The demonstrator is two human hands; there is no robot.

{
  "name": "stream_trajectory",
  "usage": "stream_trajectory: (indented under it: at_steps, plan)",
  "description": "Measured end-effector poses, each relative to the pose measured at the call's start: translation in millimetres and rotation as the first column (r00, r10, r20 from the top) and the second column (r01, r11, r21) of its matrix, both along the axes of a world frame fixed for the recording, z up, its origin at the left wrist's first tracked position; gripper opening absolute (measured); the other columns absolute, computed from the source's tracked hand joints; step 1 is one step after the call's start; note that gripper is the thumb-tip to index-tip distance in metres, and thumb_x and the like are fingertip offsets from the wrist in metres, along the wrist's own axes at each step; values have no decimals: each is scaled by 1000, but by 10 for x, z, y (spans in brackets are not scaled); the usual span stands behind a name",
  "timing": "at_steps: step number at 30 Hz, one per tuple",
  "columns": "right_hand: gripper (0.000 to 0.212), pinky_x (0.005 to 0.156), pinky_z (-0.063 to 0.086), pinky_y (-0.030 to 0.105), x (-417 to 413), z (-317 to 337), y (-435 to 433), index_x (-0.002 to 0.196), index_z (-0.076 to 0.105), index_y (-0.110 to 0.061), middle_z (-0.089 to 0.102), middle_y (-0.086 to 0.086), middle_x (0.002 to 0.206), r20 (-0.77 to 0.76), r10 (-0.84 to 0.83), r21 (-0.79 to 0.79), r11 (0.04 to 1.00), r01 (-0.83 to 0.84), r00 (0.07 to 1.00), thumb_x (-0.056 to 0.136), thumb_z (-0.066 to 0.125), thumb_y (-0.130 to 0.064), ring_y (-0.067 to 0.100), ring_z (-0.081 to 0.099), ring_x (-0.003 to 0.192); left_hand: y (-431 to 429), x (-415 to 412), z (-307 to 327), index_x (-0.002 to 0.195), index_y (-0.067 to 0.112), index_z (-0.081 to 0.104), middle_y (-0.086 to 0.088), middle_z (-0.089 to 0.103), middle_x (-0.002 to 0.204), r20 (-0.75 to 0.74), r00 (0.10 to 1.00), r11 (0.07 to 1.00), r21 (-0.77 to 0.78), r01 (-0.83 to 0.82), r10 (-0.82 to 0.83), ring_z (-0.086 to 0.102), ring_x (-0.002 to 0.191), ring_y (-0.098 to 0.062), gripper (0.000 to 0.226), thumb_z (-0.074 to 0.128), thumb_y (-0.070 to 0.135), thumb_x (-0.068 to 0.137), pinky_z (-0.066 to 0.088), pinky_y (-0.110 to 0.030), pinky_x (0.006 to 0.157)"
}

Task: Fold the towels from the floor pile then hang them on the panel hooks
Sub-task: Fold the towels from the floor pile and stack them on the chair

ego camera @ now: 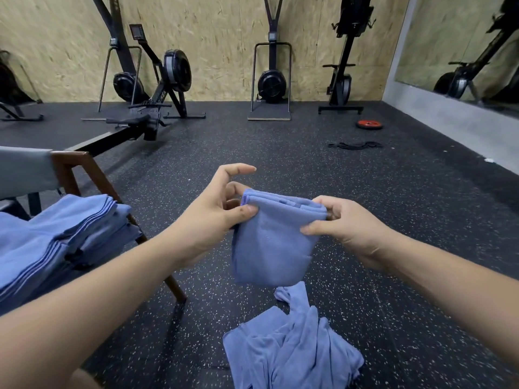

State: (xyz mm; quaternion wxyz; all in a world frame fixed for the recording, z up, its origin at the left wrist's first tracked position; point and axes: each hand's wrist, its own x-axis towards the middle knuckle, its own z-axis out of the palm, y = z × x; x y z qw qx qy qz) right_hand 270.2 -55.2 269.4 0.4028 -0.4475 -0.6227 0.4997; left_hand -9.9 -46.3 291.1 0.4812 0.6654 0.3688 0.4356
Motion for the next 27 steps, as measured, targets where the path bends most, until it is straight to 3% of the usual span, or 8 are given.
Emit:
stream_trajectory:
  at_steps: [3,6,8,12,15,18,22,27]
  plan:
    - [28,96,54,46,-9,66,7,112,73,-7,81,15,109,-31,-93,77,993,95,995,88,76,6,21,71,97,21,-74,-27,136,39,53,-5,62,109,-202,979,1000,20,-19,23,64,95,-18,63,67,-7,96,57,-43,88]
    - [26,86,55,41,-65,119,-33,107,74,-11,81,11,100,111,-109,213,973,84,988,87,76,4,18,71,90,-7,-75,-78,128,46,58,5,66,106,-475,880,998,60,34,-2,67,92,-15,52,79,15,90,56,-50,95]
    - [24,83,58,41,-160,114,-77,105,73,-14,81,6,96,199,-91,274,961,34,976,84,79,-2,21,75,86,-88,18,-74,123,44,61,17,69,104,-511,860,994,85,70,-18,67,95,-6,43,85,32,89,58,-44,95]
    - [26,79,61,49,-335,65,-131,102,71,-26,79,-2,91,323,-39,323,944,-71,945,81,87,-25,26,75,86,-174,161,-28,116,40,63,21,73,108,-492,869,971,226,76,47,69,99,-2,42,87,53,84,57,-29,89]
    - [26,70,53,45,-366,33,-125,100,66,-27,74,-1,81,346,-44,347,934,-84,937,84,86,-22,21,65,72,-128,138,-48,107,33,66,21,71,96,-454,885,955,293,38,104,65,83,0,32,89,39,86,53,-24,78]
    - [29,72,53,48,-393,43,-133,101,64,-29,71,4,83,315,-23,328,941,-86,949,85,87,-23,31,65,77,-61,70,-53,99,28,69,12,71,88,-435,893,954,299,23,115,62,76,-5,20,86,25,90,51,-28,75]
    - [33,77,54,45,-373,43,-124,108,60,-26,72,3,89,271,-12,327,942,-80,962,89,87,-20,28,67,83,31,-151,12,98,23,66,0,70,86,-309,943,973,221,-58,126,60,77,-10,17,77,33,89,49,-33,70]
    - [26,79,51,45,-400,68,-112,107,63,-25,72,5,91,194,-31,325,945,-34,981,93,83,-17,23,66,82,11,-528,105,109,7,61,-6,67,93,-100,989,991,80,-104,111,57,88,-19,29,75,28,93,43,-41,78]
